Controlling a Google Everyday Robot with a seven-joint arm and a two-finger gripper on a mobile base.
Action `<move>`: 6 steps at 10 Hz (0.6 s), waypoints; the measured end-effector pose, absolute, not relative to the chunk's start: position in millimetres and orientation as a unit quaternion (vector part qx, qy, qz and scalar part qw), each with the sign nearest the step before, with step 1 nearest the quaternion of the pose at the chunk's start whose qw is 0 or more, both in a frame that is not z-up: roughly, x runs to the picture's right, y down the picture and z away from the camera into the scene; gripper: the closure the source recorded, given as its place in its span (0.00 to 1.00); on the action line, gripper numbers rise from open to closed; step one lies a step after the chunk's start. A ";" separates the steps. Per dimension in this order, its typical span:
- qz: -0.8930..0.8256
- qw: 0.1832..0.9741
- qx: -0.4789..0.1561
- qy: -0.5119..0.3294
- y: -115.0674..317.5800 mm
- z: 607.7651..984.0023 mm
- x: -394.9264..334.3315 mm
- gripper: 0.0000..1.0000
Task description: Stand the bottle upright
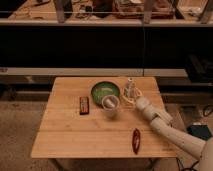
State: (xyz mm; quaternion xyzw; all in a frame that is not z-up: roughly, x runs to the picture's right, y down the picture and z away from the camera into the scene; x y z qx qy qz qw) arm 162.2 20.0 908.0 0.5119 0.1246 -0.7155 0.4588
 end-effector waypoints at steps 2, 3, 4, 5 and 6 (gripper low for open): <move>-0.724 0.459 0.502 0.117 21.2 905.7 166.8 0.20; -0.727 0.460 0.496 0.114 21.5 903.8 170.8 0.20; -0.735 0.461 0.486 0.109 24.3 901.4 176.0 0.20; -0.747 0.461 0.469 0.096 28.8 896.3 182.8 0.20; -0.757 0.461 0.455 0.084 32.0 891.3 188.0 0.20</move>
